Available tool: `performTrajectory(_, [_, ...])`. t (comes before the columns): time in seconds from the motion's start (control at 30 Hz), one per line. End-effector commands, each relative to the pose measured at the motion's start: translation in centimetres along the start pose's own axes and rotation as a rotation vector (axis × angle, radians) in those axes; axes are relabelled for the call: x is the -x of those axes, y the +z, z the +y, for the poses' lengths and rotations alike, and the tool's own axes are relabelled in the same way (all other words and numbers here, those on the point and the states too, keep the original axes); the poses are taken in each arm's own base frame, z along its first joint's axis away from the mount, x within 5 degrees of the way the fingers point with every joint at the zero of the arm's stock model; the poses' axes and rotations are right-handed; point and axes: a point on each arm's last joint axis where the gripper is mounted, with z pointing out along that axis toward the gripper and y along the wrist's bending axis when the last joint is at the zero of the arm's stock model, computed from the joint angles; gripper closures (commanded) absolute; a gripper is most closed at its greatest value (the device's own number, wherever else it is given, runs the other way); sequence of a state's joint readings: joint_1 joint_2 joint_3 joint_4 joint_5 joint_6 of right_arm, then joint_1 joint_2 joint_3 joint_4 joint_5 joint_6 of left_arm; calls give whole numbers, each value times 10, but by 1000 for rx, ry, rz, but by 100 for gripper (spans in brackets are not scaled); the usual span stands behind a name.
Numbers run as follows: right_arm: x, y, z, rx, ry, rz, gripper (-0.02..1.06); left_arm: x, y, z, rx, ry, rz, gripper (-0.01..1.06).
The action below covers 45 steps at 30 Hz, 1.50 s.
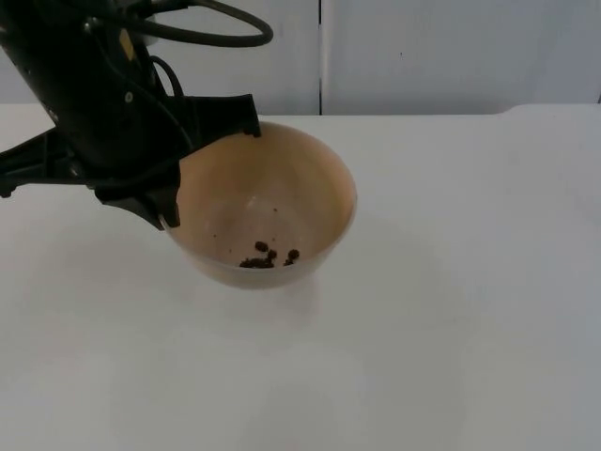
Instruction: Pick up the bowl with the left hand and pour the coffee beans from the cup into the bowl with the right hand.
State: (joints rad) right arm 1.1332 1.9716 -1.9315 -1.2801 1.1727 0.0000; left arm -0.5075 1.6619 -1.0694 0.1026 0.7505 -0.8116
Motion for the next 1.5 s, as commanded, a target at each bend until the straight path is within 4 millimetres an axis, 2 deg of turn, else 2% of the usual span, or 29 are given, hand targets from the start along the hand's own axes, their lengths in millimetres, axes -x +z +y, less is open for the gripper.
performTrajectory(0.0, [0,-5,-9,-35,-9,-13,105,0,-3,-2,-14,-9,-7,105])
performTrajectory(0.6, [0,-5,-9,-37,-16,-13,105,0,-3,-2,-14,-9,-7,105])
performTrajectory(1.1, [-1,-4,-4,27,15,-10,105,0,-3,-2,-14,-9,-7,105])
performTrajectory(1.47, [-15,16,-2,113,106,46,105,0,-3,-2,-14,-9,-7,105])
